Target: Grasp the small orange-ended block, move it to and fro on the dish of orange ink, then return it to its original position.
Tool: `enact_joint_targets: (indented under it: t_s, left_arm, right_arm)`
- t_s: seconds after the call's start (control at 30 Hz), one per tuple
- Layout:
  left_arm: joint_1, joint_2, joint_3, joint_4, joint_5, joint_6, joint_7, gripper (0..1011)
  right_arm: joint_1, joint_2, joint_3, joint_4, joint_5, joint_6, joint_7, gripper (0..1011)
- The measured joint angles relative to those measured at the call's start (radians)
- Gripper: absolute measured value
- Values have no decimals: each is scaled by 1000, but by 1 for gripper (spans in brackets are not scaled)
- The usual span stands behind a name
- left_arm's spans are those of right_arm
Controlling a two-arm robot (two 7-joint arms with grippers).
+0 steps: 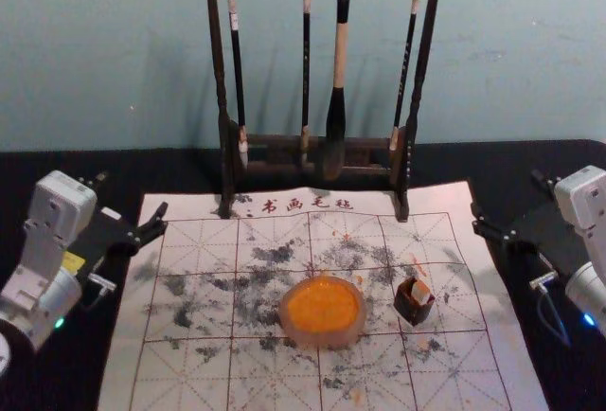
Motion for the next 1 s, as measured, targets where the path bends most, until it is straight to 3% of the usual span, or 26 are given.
enact_joint_targets:
  t_s: [1.0]
  left_arm:
    - [0, 0, 0, 0, 0, 0, 0, 1010]
  right_arm:
    - [0, 0, 0, 0, 0, 0, 0, 1000]
